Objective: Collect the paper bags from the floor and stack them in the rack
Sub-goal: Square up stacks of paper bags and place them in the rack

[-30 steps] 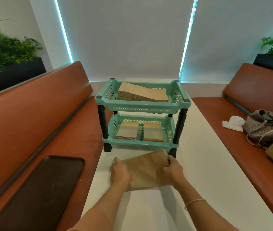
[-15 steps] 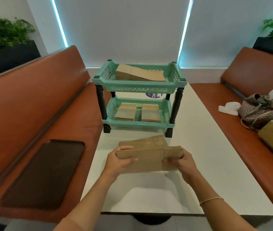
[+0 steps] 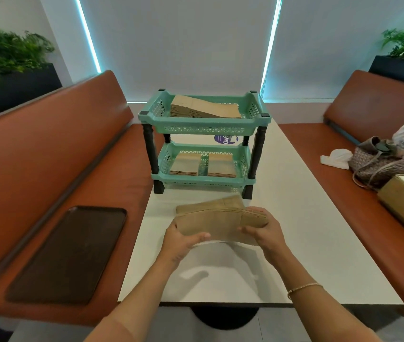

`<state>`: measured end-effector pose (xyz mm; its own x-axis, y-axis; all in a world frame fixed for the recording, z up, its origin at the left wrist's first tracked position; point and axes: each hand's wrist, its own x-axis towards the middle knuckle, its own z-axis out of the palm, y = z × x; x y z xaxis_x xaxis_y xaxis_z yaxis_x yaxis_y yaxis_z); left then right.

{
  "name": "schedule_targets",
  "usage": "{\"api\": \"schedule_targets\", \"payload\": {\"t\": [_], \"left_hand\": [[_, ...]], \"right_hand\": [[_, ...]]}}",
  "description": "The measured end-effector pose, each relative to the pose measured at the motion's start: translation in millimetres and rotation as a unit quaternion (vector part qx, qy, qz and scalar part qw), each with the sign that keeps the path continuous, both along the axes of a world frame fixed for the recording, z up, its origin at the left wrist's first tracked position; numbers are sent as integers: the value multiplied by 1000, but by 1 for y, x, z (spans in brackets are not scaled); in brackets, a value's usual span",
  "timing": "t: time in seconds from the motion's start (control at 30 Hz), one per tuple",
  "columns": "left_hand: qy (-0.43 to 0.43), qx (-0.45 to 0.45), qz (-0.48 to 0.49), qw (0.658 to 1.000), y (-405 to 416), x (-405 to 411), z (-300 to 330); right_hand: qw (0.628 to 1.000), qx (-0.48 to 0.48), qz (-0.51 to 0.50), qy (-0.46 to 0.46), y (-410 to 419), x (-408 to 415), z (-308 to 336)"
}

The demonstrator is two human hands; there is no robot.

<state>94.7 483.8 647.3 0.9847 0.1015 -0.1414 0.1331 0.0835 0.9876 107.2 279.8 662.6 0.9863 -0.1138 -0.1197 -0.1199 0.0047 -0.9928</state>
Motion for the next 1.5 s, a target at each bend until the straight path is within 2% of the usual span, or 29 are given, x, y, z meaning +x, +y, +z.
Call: {"api": "schedule_targets", "payload": {"t": [0.1, 0.2, 0.3, 0.4, 0.47, 0.57, 0.6, 0.67, 0.7, 0.77, 0.87, 0.93, 0.97, 1.0, 1.07, 1.13, 1.23, 1.33, 1.4, 1.5], "left_hand": [[-1, 22, 3, 1000, 6, -3, -3], [-1, 7, -8, 1000, 8, -4, -6], [11, 26, -20, 999, 9, -5, -13], [27, 54, -18, 998, 11, -5, -21], [26, 60, -6, 998, 10, -5, -22], [12, 59, -2, 998, 9, -2, -14], [0, 61, -12, 998, 9, 0, -10], [-28, 70, -43, 996, 5, 3, 6], [-43, 78, -57, 994, 3, 4, 16], [-66, 113, -67, 989, -2, 8, 36], [-97, 176, 31, 979, -2, 15, 58], [-104, 184, 88, 973, 3, 18, 58], [-77, 161, 68, 982, 5, 17, 55], [-35, 125, 20, 991, 5, 14, 48], [48, 79, -111, 990, 3, 5, 29], [81, 59, -164, 981, -4, -5, 13], [68, 39, -111, 991, -12, -9, 2], [49, 38, -68, 996, 0, -4, 4], [35, 32, -33, 998, 12, 0, 5], [10, 12, -15, 1000, 17, 1, 3]], "right_hand": [[1000, -12, 7, 8, -7, -3, -4], [999, -32, 20, 5, -10, -3, -5], [990, -132, 51, -25, -11, -1, -2], [964, -251, 81, -25, -14, 3, 3], [929, -353, 110, -23, -16, 6, 9], [808, -571, 138, -35, -13, 11, 29], [772, -616, 148, -43, -10, 11, 35], [743, -640, 188, -56, 1, 12, 45], [749, -626, 207, -61, 7, 12, 48], [808, -543, 221, -55, 16, 11, 52], [902, -387, 191, -12, 13, 12, 53], [966, -209, 144, 36, 8, 11, 45], [987, -97, 115, 51, 7, 10, 38], [994, 16, 86, 62, 6, 8, 31], [973, 211, 59, 73, 7, 5, 16], [946, 308, 59, 81, 10, 0, 3], [937, 339, 26, 80, 6, -5, -6], [929, 355, -63, 80, -18, -1, -12], [952, 283, -85, 78, -35, 0, -12], [983, 152, -56, 82, -40, -4, -13]]}}
